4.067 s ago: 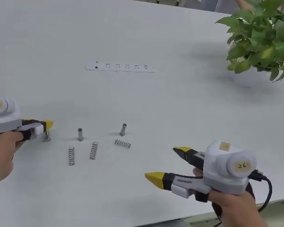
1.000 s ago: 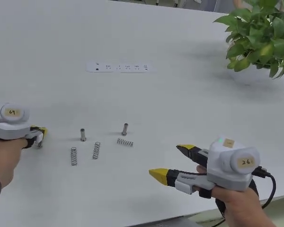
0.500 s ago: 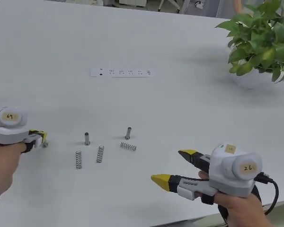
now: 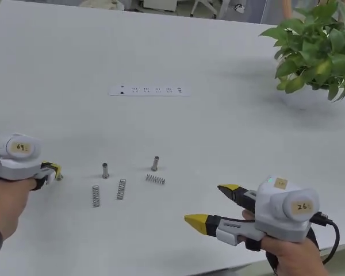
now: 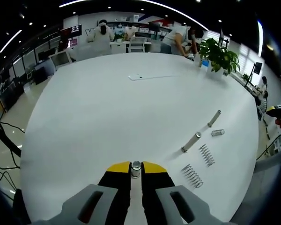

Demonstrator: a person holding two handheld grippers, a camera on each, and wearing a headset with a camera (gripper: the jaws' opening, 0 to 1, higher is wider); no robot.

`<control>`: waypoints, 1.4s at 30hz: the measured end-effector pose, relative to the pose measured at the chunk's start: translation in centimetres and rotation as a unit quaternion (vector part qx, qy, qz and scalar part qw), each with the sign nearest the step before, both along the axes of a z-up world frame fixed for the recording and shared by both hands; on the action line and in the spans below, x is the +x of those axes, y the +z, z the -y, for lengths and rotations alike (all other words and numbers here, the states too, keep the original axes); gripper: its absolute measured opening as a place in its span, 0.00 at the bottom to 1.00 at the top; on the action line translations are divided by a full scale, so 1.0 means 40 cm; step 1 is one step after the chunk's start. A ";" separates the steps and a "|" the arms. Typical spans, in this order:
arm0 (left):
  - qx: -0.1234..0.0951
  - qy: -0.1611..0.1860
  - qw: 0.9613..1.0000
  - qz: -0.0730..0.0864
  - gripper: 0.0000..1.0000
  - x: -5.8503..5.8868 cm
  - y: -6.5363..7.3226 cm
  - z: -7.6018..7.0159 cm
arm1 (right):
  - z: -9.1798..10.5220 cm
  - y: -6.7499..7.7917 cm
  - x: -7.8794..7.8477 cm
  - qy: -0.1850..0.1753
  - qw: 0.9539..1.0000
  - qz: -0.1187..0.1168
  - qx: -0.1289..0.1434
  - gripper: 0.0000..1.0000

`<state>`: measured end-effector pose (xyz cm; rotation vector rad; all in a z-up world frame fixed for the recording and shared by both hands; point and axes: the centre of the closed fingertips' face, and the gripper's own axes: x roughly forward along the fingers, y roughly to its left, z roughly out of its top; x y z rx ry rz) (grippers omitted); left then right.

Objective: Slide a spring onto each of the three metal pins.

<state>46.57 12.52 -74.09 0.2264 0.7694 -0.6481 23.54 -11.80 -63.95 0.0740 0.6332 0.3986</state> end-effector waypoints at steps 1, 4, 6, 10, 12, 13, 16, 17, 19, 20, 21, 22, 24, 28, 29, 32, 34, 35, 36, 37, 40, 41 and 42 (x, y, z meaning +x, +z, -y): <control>0.000 0.000 1.000 0.001 0.00 -0.002 0.000 -0.001 | 0.000 -0.001 -0.001 -0.001 1.000 0.000 0.001 0.67; 0.000 -0.001 1.000 0.003 0.00 -0.005 0.001 -0.004 | 0.001 -0.004 -0.005 -0.002 1.000 -0.002 0.001 0.67; 0.001 -0.003 1.000 0.005 0.00 -0.006 0.001 -0.004 | 0.002 -0.007 -0.007 -0.002 1.000 -0.003 0.001 0.67; 0.008 -0.008 1.000 0.003 0.00 -0.007 -0.005 -0.005 | 0.003 -0.007 -0.007 -0.003 1.000 -0.003 0.001 0.67; 0.008 -0.008 1.000 0.003 0.00 -0.007 -0.005 -0.006 | 0.004 -0.006 -0.006 -0.004 1.000 -0.003 0.000 0.67; 0.008 -0.008 1.000 0.003 0.00 -0.007 -0.005 -0.006 | 0.004 -0.006 -0.005 -0.004 1.000 -0.002 0.000 0.67; 0.010 -0.009 1.000 0.003 0.00 -0.006 -0.005 -0.007 | 0.004 -0.004 -0.002 -0.004 1.000 0.000 0.001 0.67; 0.009 -0.009 1.000 0.003 0.00 -0.006 -0.005 -0.007 | 0.004 -0.004 -0.001 -0.004 1.000 0.000 0.001 0.67; 0.009 -0.009 1.000 0.002 0.00 -0.006 -0.005 -0.008 | 0.003 -0.004 -0.001 -0.003 1.000 -0.001 0.001 0.67; 0.009 -0.009 1.000 0.002 0.00 -0.007 -0.005 -0.009 | 0.003 -0.004 -0.001 -0.003 1.000 0.000 0.001 0.67; 0.009 -0.009 1.000 0.002 0.00 -0.007 -0.005 -0.010 | 0.003 -0.004 -0.001 -0.003 1.000 0.000 0.001 0.66; 0.006 -0.008 1.000 0.002 0.00 -0.008 -0.005 -0.011 | 0.002 -0.004 -0.001 -0.003 1.000 0.000 0.002 0.66; 0.004 -0.005 1.000 0.001 0.01 -0.010 -0.005 -0.012 | 0.001 -0.005 -0.002 -0.002 1.000 -0.001 0.002 0.66; -0.002 0.002 1.000 -0.003 0.07 -0.015 -0.005 -0.012 | 0.002 -0.004 -0.004 -0.003 1.000 0.000 0.003 0.66; -0.005 0.002 1.000 -0.005 0.08 -0.017 -0.004 -0.011 | 0.003 -0.004 -0.004 -0.004 1.000 0.001 0.003 0.66; -0.011 0.002 1.000 -0.008 0.12 -0.024 -0.001 -0.009 | 0.006 -0.005 -0.007 -0.005 1.000 0.000 0.003 0.66; -0.011 -0.003 1.000 -0.008 0.17 -0.031 0.002 -0.007 | 0.006 -0.006 -0.009 -0.005 1.000 -0.001 0.003 0.66; -0.009 -0.003 1.000 -0.005 0.18 -0.032 0.003 -0.008 | 0.006 -0.006 -0.009 -0.004 1.000 -0.001 0.003 0.66; -0.010 -0.003 1.000 -0.005 0.18 -0.033 0.005 -0.010 | 0.006 -0.007 -0.010 -0.004 1.000 -0.001 0.003 0.66; -0.012 -0.001 1.000 -0.005 0.18 -0.035 0.007 -0.011 | 0.007 -0.006 -0.010 -0.004 1.000 -0.001 0.002 0.66; -0.013 0.001 1.000 -0.003 0.19 -0.039 0.014 -0.018 | 0.007 -0.004 -0.008 -0.005 1.000 0.000 0.004 0.66; -0.014 0.002 1.000 -0.001 0.19 -0.040 0.016 -0.020 | 0.006 -0.004 -0.008 -0.005 1.000 0.000 0.003 0.66; -0.013 0.004 1.000 0.001 0.20 -0.042 0.020 -0.024 | 0.006 -0.004 -0.008 -0.004 1.000 0.000 0.003 0.66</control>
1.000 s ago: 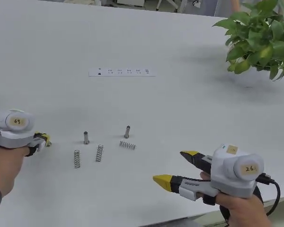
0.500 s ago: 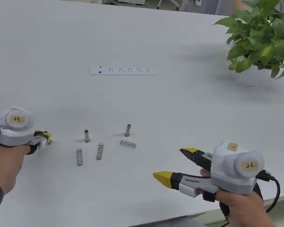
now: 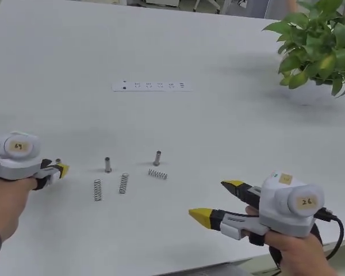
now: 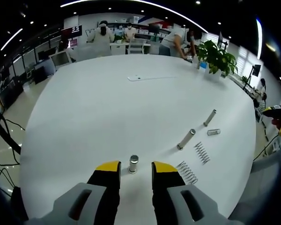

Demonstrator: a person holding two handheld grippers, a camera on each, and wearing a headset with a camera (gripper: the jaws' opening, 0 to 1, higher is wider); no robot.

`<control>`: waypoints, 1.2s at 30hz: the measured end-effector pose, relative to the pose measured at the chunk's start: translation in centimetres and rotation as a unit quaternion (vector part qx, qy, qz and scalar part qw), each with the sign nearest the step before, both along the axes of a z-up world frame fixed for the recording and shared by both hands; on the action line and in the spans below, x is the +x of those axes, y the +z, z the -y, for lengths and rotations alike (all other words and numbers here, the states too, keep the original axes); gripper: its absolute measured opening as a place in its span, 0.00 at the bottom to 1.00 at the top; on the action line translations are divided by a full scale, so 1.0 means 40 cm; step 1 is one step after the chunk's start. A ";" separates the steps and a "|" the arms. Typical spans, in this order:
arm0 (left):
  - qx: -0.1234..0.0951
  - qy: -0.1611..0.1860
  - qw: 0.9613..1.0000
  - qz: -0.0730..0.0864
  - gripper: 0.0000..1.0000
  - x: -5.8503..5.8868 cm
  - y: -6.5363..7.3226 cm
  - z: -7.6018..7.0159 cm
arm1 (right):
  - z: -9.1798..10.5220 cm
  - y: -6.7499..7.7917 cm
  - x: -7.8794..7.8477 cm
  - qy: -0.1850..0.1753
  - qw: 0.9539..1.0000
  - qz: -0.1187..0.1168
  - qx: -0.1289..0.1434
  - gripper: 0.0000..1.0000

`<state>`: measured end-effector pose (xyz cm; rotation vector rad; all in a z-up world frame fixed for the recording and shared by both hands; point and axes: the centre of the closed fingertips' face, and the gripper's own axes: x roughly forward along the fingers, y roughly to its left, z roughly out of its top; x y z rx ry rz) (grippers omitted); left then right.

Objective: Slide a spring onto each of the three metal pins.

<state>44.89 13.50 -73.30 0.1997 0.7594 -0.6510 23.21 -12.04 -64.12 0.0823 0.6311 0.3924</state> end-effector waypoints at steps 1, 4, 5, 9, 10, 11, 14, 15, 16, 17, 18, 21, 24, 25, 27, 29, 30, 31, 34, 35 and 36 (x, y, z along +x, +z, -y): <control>0.000 0.001 1.000 0.000 0.20 -0.001 0.001 -0.003 | -0.001 0.000 0.000 0.000 1.000 0.000 0.000 0.66; -0.005 0.006 1.000 0.000 0.20 -0.007 0.008 -0.012 | -0.005 0.000 0.001 0.001 1.000 0.001 0.001 0.66; -0.005 0.006 1.000 0.001 0.20 -0.009 0.010 -0.014 | -0.007 -0.001 0.000 0.002 1.000 0.001 0.001 0.66; -0.007 0.007 1.000 0.003 0.21 -0.019 0.012 -0.028 | -0.011 -0.005 -0.005 0.006 1.000 -0.001 0.000 0.66; -0.006 0.007 1.000 0.003 0.21 -0.023 0.013 -0.031 | -0.010 -0.006 -0.006 0.006 1.000 -0.002 0.000 0.66; -0.006 0.006 1.000 0.005 0.21 -0.031 0.017 -0.034 | -0.010 -0.007 -0.007 0.006 1.000 -0.002 0.000 0.66; -0.005 0.005 1.000 0.007 0.21 -0.051 0.023 -0.044 | -0.008 -0.009 -0.010 0.003 1.000 -0.001 0.002 0.66; -0.006 0.005 1.000 0.007 0.21 -0.057 0.024 -0.046 | -0.008 -0.011 -0.011 0.003 1.000 -0.002 0.002 0.66; -0.006 0.005 1.000 0.007 0.22 -0.067 0.025 -0.050 | -0.008 -0.012 -0.012 0.004 1.000 -0.003 0.002 0.66; -0.006 0.005 1.000 0.008 0.22 -0.073 0.025 -0.053 | -0.008 -0.012 -0.013 0.004 1.000 -0.003 0.002 0.66; -0.007 0.006 1.000 0.007 0.22 -0.081 0.025 -0.057 | -0.009 -0.013 -0.014 0.004 1.000 -0.003 0.002 0.66; -0.010 0.009 1.000 0.006 0.23 -0.098 0.027 -0.067 | -0.010 -0.015 -0.017 0.006 1.000 -0.004 0.001 0.66; -0.012 0.013 1.000 0.004 0.22 -0.118 0.026 -0.077 | -0.011 -0.015 -0.015 0.007 1.000 -0.004 0.002 0.66; -0.013 0.014 1.000 0.002 0.22 -0.123 0.025 -0.078 | -0.011 -0.015 -0.015 0.007 1.000 -0.004 0.002 0.66; -0.019 0.017 1.000 -0.001 0.22 -0.134 0.025 -0.078 | -0.012 -0.015 -0.014 0.009 1.000 -0.004 0.003 0.66; -0.023 0.019 1.000 -0.002 0.22 -0.141 0.027 -0.074 | -0.013 -0.015 -0.012 0.010 1.000 -0.003 0.002 0.66; -0.024 0.019 1.000 -0.002 0.22 -0.143 0.027 -0.071 | -0.014 -0.015 -0.013 0.009 1.000 -0.003 0.003 0.66; -0.023 0.017 1.000 -0.003 0.22 -0.147 0.025 -0.066 | -0.016 -0.015 -0.013 0.010 1.000 -0.003 0.004 0.66; -0.031 0.014 0.999 -0.005 0.22 -0.153 0.027 -0.049 | -0.022 -0.020 -0.014 0.014 1.000 -0.005 0.003 0.66; -0.032 0.013 0.999 -0.005 0.22 -0.154 0.027 -0.044 | -0.023 -0.020 -0.014 0.014 1.000 -0.005 0.003 0.66; -0.035 0.011 0.999 -0.005 0.22 -0.155 0.028 -0.035 | -0.024 -0.020 -0.015 0.014 1.000 -0.005 0.003 0.66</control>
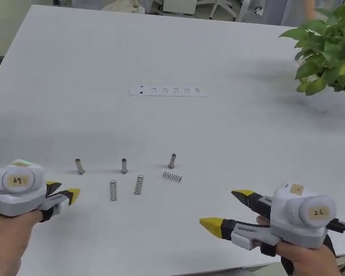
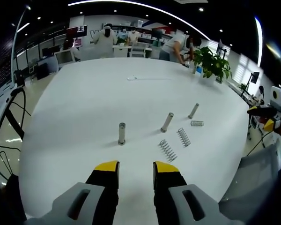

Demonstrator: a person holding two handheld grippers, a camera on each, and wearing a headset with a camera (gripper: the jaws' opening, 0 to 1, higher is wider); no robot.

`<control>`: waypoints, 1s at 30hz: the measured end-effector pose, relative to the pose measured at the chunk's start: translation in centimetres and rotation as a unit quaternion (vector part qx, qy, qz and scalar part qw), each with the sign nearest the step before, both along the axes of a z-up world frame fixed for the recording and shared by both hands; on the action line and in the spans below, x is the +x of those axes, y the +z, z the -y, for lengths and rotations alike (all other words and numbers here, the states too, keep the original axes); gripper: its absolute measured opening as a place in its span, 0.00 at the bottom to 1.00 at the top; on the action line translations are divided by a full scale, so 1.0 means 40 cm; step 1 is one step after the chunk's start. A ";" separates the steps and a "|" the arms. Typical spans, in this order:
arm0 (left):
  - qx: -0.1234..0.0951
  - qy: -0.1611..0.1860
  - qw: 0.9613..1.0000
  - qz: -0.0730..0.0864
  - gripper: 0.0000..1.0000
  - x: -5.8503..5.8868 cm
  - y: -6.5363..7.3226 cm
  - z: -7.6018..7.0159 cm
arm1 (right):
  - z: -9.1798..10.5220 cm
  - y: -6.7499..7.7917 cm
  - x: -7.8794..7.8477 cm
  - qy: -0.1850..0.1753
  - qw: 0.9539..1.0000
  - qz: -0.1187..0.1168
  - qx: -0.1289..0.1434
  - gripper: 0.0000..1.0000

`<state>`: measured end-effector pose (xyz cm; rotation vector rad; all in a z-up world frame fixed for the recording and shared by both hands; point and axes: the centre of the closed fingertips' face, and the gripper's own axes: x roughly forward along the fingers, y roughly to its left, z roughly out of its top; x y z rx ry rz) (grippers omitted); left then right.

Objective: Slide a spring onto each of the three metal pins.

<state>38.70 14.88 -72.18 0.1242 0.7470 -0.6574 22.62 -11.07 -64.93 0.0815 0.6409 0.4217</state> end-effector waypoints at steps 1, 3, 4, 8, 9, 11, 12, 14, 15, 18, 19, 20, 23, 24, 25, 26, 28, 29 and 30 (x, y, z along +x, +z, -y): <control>-0.002 -0.002 1.000 0.000 0.22 0.000 0.000 0.007 | -0.001 0.001 0.000 0.000 1.000 0.000 0.000 0.66; -0.004 -0.008 1.000 -0.001 0.23 -0.002 -0.002 0.026 | -0.004 0.000 -0.001 0.001 1.000 0.001 0.001 0.66; -0.005 -0.010 1.000 -0.003 0.23 -0.003 -0.004 0.034 | -0.003 0.000 -0.002 0.002 1.000 0.000 0.000 0.66; -0.007 -0.026 1.000 -0.008 0.23 -0.015 -0.013 0.074 | -0.004 0.002 -0.002 0.002 1.000 0.001 0.000 0.66; -0.010 -0.028 0.999 -0.012 0.23 -0.018 -0.017 0.086 | -0.004 0.002 -0.002 0.002 1.000 0.001 0.000 0.66; -0.012 -0.032 0.999 -0.014 0.23 -0.020 -0.021 0.099 | -0.004 0.001 -0.002 0.002 1.000 0.001 0.000 0.66; -0.012 -0.034 0.999 -0.015 0.23 -0.020 -0.023 0.106 | -0.004 0.000 -0.002 0.002 1.000 0.001 0.000 0.66; -0.013 -0.039 0.999 -0.017 0.23 -0.023 -0.025 0.117 | -0.004 0.000 -0.003 0.002 1.000 0.000 -0.001 0.66; -0.013 -0.040 0.999 -0.018 0.23 -0.023 -0.027 0.122 | -0.005 0.002 -0.003 0.002 1.000 0.001 0.000 0.66; -0.012 -0.048 0.999 -0.021 0.23 -0.022 -0.034 0.134 | -0.005 0.001 -0.004 0.004 1.000 0.000 -0.001 0.66; -0.012 -0.050 0.998 -0.021 0.22 -0.022 -0.033 0.137 | -0.004 0.000 -0.004 0.004 1.000 0.000 -0.002 0.66; -0.014 -0.051 0.998 -0.022 0.22 -0.021 -0.032 0.141 | -0.003 0.001 -0.003 0.003 1.000 0.000 -0.002 0.66; -0.014 -0.055 0.998 -0.023 0.22 -0.020 -0.032 0.152 | -0.003 0.002 -0.003 0.003 1.000 0.001 -0.001 0.66; -0.014 -0.057 0.998 -0.023 0.22 -0.020 -0.034 0.155 | -0.003 0.001 -0.003 0.003 1.000 0.000 -0.001 0.66; -0.012 -0.060 0.998 -0.025 0.22 -0.021 -0.039 0.161 | -0.003 0.000 -0.004 0.004 1.000 0.000 -0.001 0.66; -0.006 -0.067 0.997 -0.026 0.22 -0.024 -0.050 0.166 | -0.004 0.000 -0.004 0.004 1.000 -0.001 -0.001 0.66; -0.001 -0.073 0.997 -0.029 0.22 -0.025 -0.064 0.172 | -0.005 0.000 -0.004 0.005 1.000 -0.001 -0.001 0.66; -0.001 -0.073 0.997 -0.030 0.21 -0.025 -0.063 0.174 | -0.005 0.000 -0.003 0.005 1.000 -0.001 -0.001 0.66; 0.001 -0.074 0.997 -0.031 0.21 -0.025 -0.067 0.177 | -0.004 0.000 -0.003 0.005 1.000 -0.001 -0.001 0.66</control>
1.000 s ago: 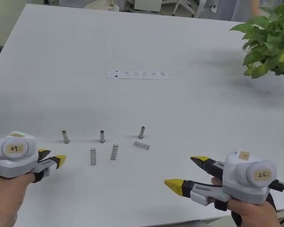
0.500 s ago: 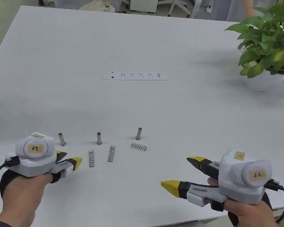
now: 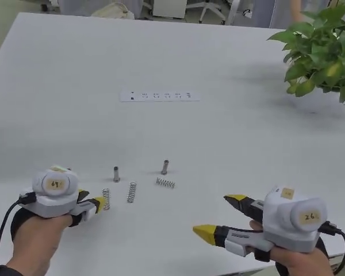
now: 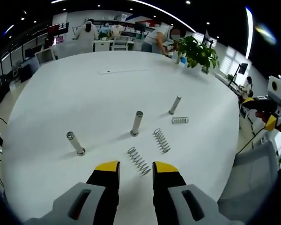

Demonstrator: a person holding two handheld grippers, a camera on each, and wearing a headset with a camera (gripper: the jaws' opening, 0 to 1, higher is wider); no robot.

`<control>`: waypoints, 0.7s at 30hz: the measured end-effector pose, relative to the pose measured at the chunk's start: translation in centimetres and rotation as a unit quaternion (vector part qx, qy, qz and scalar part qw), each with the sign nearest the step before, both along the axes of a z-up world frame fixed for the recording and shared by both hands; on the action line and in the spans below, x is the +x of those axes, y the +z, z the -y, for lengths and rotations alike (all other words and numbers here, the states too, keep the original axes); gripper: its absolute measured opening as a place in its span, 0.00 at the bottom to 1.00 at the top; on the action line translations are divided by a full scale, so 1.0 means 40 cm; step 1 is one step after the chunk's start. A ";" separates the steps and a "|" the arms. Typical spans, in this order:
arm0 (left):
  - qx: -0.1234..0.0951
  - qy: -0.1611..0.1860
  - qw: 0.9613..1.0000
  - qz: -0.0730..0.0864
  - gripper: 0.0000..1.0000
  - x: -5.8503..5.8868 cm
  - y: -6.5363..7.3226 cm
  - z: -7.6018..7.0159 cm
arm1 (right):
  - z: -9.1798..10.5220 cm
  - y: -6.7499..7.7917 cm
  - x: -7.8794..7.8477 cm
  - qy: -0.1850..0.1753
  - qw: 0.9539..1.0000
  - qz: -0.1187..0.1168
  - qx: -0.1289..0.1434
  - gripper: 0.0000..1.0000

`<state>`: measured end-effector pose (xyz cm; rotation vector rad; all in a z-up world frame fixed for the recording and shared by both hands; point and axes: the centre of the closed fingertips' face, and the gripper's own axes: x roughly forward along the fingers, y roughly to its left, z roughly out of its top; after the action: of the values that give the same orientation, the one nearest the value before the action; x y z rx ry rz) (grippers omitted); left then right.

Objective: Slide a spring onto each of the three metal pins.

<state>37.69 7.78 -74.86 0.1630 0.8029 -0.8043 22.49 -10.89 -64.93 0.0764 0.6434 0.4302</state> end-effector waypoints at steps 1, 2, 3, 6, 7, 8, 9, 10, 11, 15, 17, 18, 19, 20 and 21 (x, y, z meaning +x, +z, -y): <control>0.002 -0.002 1.000 -0.001 0.21 0.000 -0.006 0.002 | 0.000 0.001 0.000 -0.001 1.000 0.000 0.001 0.66; 0.003 -0.003 1.000 -0.003 0.21 0.001 -0.010 0.004 | 0.001 0.001 0.001 -0.002 1.000 0.001 0.002 0.66; 0.004 -0.004 1.000 -0.005 0.21 0.001 -0.016 0.008 | 0.001 0.002 0.001 -0.002 1.000 0.001 0.002 0.66; 0.007 -0.006 1.000 -0.009 0.21 0.005 -0.032 0.017 | 0.003 -0.002 0.000 -0.001 1.000 -0.001 0.000 0.66; 0.007 -0.007 1.000 -0.010 0.20 0.009 -0.039 0.020 | 0.003 -0.002 0.000 -0.002 1.000 -0.001 0.000 0.66; 0.009 -0.006 1.000 -0.009 0.20 0.011 -0.042 0.021 | 0.004 -0.001 0.000 -0.003 1.000 -0.001 0.001 0.66; 0.012 -0.004 1.000 -0.008 0.20 0.013 -0.041 0.022 | 0.005 -0.001 -0.001 -0.004 1.000 -0.001 0.001 0.66; 0.012 -0.002 1.000 -0.010 0.20 0.014 -0.044 0.022 | 0.006 -0.001 -0.001 -0.004 1.000 -0.002 0.001 0.66; 0.013 0.000 1.000 -0.013 0.20 0.015 -0.055 0.024 | 0.007 -0.002 -0.001 -0.005 1.000 -0.002 0.001 0.66; 0.018 0.002 1.000 -0.017 0.20 0.013 -0.069 0.029 | 0.009 -0.004 -0.004 -0.006 1.000 -0.004 0.000 0.65; 0.025 0.001 1.000 -0.011 0.19 0.017 -0.076 0.031 | 0.010 -0.004 -0.005 -0.007 1.000 -0.004 0.001 0.65; 0.028 -0.004 1.000 -0.010 0.18 0.018 -0.082 0.033 | 0.011 -0.004 -0.004 -0.007 1.000 -0.004 0.001 0.65; 0.033 -0.007 0.999 -0.009 0.18 0.018 -0.086 0.032 | 0.011 -0.005 -0.005 -0.007 1.000 -0.004 0.000 0.65; 0.038 -0.012 0.999 -0.010 0.18 0.017 -0.094 0.033 | 0.012 -0.005 -0.005 -0.007 1.000 -0.005 0.000 0.65; 0.041 -0.013 0.999 -0.011 0.17 0.017 -0.098 0.033 | 0.012 -0.005 -0.005 -0.007 1.000 -0.005 0.000 0.65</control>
<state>38.37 6.44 -78.77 0.2383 0.8561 -0.8003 22.27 -11.39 -65.14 0.0829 0.6522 0.4163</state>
